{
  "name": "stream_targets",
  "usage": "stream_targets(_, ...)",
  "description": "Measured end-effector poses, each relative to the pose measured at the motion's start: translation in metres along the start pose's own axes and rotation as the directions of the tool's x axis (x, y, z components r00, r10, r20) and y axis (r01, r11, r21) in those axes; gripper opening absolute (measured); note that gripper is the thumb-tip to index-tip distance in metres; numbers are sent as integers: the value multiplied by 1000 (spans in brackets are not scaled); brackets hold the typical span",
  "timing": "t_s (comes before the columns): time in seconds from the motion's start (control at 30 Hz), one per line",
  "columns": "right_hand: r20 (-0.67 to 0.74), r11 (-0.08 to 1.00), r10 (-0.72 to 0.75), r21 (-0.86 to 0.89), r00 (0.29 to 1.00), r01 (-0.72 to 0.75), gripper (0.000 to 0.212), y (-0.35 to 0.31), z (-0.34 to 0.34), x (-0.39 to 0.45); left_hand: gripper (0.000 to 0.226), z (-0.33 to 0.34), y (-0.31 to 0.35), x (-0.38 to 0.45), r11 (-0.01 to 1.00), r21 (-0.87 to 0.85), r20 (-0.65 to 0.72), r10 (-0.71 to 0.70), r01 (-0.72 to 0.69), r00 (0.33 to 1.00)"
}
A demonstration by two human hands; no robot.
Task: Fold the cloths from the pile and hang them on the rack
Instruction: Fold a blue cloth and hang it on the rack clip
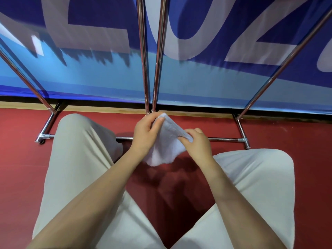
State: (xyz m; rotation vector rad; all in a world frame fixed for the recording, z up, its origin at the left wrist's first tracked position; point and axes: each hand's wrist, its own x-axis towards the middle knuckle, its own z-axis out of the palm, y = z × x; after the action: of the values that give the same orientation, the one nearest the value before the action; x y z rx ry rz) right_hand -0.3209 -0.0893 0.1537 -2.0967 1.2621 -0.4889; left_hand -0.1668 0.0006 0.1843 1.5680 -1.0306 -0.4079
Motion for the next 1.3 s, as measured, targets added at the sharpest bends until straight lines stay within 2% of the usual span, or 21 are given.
stream_targets(0.03, 21, 1000, 23, -10, 1000, -22, 15, 0, 1, 0, 16, 0, 0, -1, 999, 21, 28, 33, -34, 999)
stream_targets(0.1, 30, 996, 84, 40, 996, -85, 32, 3, 5, 3, 18, 2, 0, -2, 996, 37, 61, 74, -77, 995)
stream_targets(0.17, -15, 985, 106, 136, 994, -103, 29, 2, 6, 4, 19, 3, 2, -2, 997, -11, 69, 71, -71, 995)
stream_targets(0.3, -68, 956, 130, 272, 989, -107, 19, 4, 7, 9, 17, 0, 7, 6, 981, -181, -65, -80, 67, 995)
stream_targets(0.33, -56, 910, 157, 395, 986, -123, 15, 3, 5, 10, 16, -2, 5, 9, 970, -222, -106, -128, 102, 986)
stream_targets(0.4, 26, 733, 194, 661, 981, -163, 8, -1, 0, 10, 17, -7, 1, 14, 939, -299, -150, -222, 170, 963)
stream_targets(0.47, 67, 638, 173, 752, 983, -164, 11, -4, -3, 10, 18, -9, -4, 17, 904, -363, -159, -298, 225, 941)
stream_targets(0.57, 25, 609, 165, 784, 986, -122, 39, -11, -4, 9, 19, -11, -11, 20, 882, -399, -171, -342, 253, 924)
stream_targets(0.6, -3, 612, 169, 784, 986, -102, 42, -12, -4, 9, 19, -11, -12, 21, 884, -391, -186, -349, 256, 919)
stream_targets(0.7, -90, 627, 181, 778, 979, -44, 29, -17, -8, 9, 18, -8, -14, 24, 907, -346, -235, -332, 240, 914)
stream_targets(0.83, -214, 654, 181, 755, 960, 44, 28, -23, -13, 11, 17, -3, -13, 24, 939, -284, -236, -267, 196, 934)
stream_targets(1.0, -232, 621, 230, 783, 945, 41, 29, -25, -10, 18, 16, -1, -14, 26, 945, -265, -240, -259, 193, 936)
stream_targets(1.13, -237, 641, 307, 767, 922, -16, 31, -28, -1, 23, 18, 1, -15, 26, 912, -297, -240, -358, 283, 902)
stream_targets(1.3, -232, 682, 382, 724, 895, -103, 38, -31, 17, 25, 33, 6, -21, 23, 789, -408, -180, -563, 459, 807)
